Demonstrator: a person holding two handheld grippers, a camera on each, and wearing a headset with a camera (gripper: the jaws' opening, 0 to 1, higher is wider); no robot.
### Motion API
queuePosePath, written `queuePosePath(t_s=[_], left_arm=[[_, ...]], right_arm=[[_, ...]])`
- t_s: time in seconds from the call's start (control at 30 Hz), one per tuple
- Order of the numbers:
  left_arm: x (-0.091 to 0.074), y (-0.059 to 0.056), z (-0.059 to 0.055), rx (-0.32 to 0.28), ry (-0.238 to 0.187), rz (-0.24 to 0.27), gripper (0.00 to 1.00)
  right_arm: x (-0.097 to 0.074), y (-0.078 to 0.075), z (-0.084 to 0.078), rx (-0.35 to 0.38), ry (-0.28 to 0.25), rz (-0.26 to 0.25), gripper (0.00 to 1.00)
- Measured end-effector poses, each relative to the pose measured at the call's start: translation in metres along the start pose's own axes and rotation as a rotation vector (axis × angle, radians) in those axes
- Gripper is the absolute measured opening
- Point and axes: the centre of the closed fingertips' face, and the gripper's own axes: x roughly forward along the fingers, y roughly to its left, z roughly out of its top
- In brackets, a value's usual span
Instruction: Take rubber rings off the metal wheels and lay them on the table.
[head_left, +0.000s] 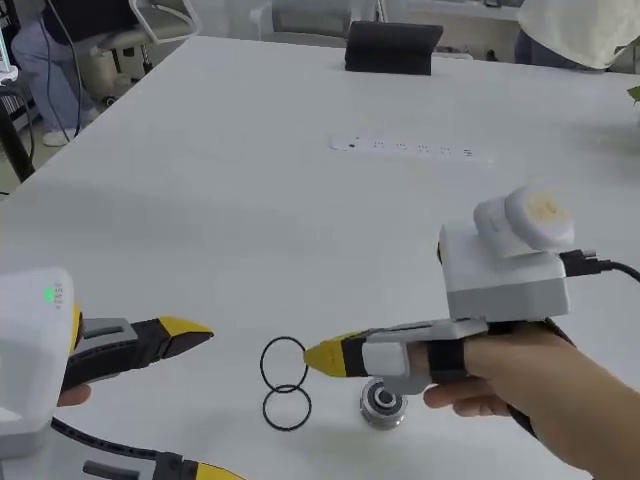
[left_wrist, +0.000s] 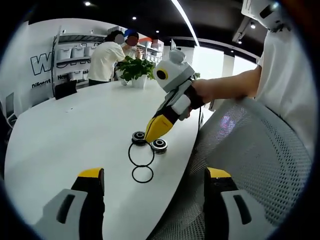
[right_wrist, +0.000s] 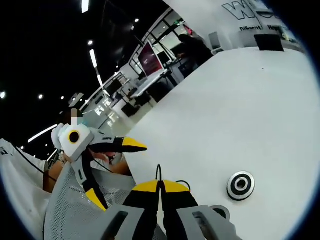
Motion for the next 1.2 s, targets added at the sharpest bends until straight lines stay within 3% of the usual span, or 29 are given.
queuePosePath(t_s=[0.17,0.47,0.6,0.97,1.2], left_arm=[[0.0,0.001,0.001,-0.002,-0.004,0.005,0.8],[-0.001,0.003,0.001,-0.009,-0.006,0.015,0.79],[-0.002,0.003,0.0,-0.012,-0.008,0.018,0.79],[-0.002,0.004,0.0,-0.022,-0.013,0.023,0.78],[-0.003,0.003,-0.001,-0.023,-0.012,0.024,0.78]], right_arm=[[0.0,-0.008,-0.004,0.038,-0.002,-0.008,0.0],[0.003,-0.021,-0.021,0.069,0.047,-0.038,0.0],[0.006,-0.025,-0.03,0.059,0.086,-0.056,0.0],[0.008,-0.034,-0.04,0.001,0.13,-0.112,0.0],[0.007,-0.038,-0.039,-0.039,0.133,-0.134,0.0]])
